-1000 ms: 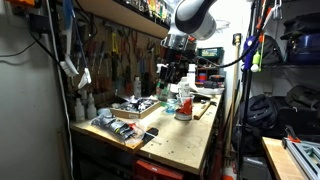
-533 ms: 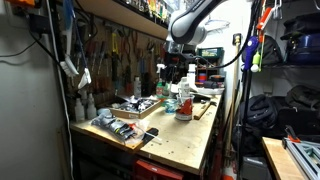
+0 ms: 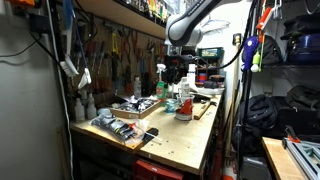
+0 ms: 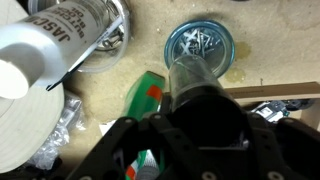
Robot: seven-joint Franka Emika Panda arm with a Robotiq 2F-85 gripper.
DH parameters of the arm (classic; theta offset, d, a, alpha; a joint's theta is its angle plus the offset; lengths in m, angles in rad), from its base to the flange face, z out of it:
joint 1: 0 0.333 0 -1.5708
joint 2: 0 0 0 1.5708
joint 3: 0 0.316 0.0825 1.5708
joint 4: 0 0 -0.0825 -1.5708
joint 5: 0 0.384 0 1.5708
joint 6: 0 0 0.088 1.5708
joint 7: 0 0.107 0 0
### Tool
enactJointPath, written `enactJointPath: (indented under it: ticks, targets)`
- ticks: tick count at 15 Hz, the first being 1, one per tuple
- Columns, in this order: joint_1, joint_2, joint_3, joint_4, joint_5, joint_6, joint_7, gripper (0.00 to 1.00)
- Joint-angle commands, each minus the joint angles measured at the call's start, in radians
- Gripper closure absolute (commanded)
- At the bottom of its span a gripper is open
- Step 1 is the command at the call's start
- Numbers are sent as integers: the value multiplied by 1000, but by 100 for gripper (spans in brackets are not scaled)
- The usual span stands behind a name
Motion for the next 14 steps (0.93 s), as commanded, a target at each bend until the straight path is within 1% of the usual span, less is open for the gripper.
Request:
enactJointPath:
  ticks: [1,11,12,13,14]
  targets:
    - [-4,15,4,31,-30,-71,18,71]
    - [1,48,13,35,-24,-80,33,71]
    - [1,52,14,38,-21,-90,32,45]
    - [2,55,14,39,-20,-93,39,21]
    - [3,58,13,41,-23,-98,45,19]
